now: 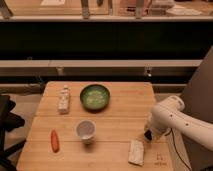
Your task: Place the eraser on the white sponge
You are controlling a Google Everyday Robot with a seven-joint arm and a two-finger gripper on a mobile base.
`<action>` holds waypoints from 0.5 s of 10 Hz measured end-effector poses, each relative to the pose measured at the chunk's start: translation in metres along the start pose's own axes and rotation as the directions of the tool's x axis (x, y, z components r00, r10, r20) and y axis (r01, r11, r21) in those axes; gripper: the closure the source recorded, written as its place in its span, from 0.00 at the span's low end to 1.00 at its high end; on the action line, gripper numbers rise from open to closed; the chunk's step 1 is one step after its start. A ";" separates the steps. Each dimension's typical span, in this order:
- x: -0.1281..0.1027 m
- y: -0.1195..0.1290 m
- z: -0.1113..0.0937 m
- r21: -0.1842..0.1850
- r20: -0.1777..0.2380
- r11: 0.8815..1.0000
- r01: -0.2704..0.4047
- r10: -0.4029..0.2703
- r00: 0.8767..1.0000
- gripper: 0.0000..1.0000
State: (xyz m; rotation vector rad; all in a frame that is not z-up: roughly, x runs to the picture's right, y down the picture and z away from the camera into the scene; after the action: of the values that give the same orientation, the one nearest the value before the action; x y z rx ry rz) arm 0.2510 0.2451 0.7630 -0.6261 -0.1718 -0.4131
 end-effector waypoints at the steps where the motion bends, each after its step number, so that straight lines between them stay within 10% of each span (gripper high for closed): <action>1: -0.002 0.000 0.000 -0.001 -0.001 1.000 0.006 -0.006 1.000 0.99; 5: -0.004 0.000 -0.001 0.000 -0.009 0.999 0.035 -0.035 0.999 0.99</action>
State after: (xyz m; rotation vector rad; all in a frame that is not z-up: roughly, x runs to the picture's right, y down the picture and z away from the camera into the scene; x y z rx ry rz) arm 0.2473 0.2459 0.7613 -0.6221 -0.1748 -0.4497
